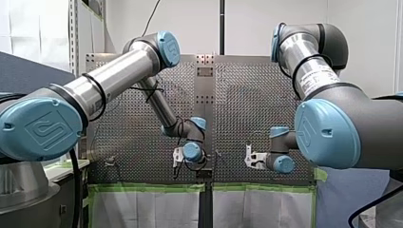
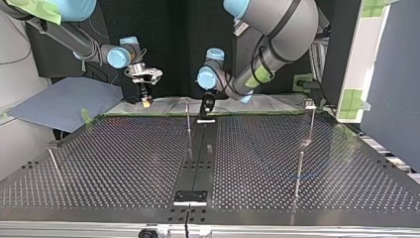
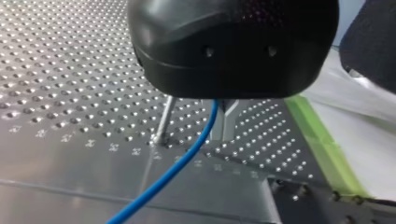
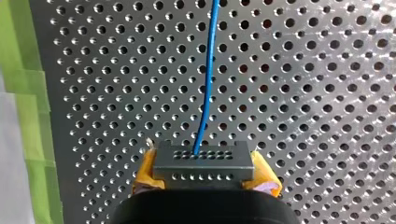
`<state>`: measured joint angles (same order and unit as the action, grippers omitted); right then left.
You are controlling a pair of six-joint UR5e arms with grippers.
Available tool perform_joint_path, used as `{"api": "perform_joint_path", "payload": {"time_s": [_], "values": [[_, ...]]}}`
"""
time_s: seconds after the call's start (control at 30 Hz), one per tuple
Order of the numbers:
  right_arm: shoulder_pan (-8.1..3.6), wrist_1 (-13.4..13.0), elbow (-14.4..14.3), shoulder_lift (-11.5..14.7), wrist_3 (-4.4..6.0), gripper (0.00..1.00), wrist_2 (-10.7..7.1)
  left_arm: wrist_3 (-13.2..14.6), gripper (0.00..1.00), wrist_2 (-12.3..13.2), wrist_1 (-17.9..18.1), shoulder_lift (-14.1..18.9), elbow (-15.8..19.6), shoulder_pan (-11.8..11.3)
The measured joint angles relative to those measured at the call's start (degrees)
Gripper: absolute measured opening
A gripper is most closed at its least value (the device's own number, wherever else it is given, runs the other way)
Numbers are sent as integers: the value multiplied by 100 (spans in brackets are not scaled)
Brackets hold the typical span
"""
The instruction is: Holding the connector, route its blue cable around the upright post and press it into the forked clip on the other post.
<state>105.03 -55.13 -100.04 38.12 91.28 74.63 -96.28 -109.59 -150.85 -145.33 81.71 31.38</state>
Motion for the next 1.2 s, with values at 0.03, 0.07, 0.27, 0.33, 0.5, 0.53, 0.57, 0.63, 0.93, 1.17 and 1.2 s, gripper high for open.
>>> {"api": "perform_joint_path", "payload": {"time_s": [0.03,0.07,0.27,0.33,0.5,0.53,0.57,0.63,0.93,1.17,1.2], "values": [[-5,-23,0,0,14,0,0,-3,0,13,-5,-2,-28,-8],[-9,-43,2,0,26,0,0,-7,0,32,-12,-4,-62,-17],[-50,-100,30,-12,67,0,0,-37,0,110,-69,-47,-194,-64],[-58,-107,52,-33,72,0,-1,-43,0,132,-104,-93,-229,-75],[-64,17,187,-208,6,0,7,-50,0,151,-139,-150,-274,-89],[-64,47,204,-238,-11,0,12,-50,0,152,-144,-152,-283,-93],[-65,70,220,-260,-21,0,15,-50,0,152,-148,-154,-296,-100],[-65,97,258,-294,-29,0,16,-53,0,153,-156,-154,-318,-113],[-84,128,494,-337,21,0,9,-64,0,155,-188,-157,-456,-186],[-110,119,656,-354,84,0,3,-100,0,217,-229,-157,-545,-240],[-115,117,673,-359,93,0,2,-103,0,222,-236,-157,-555,-245]]}}
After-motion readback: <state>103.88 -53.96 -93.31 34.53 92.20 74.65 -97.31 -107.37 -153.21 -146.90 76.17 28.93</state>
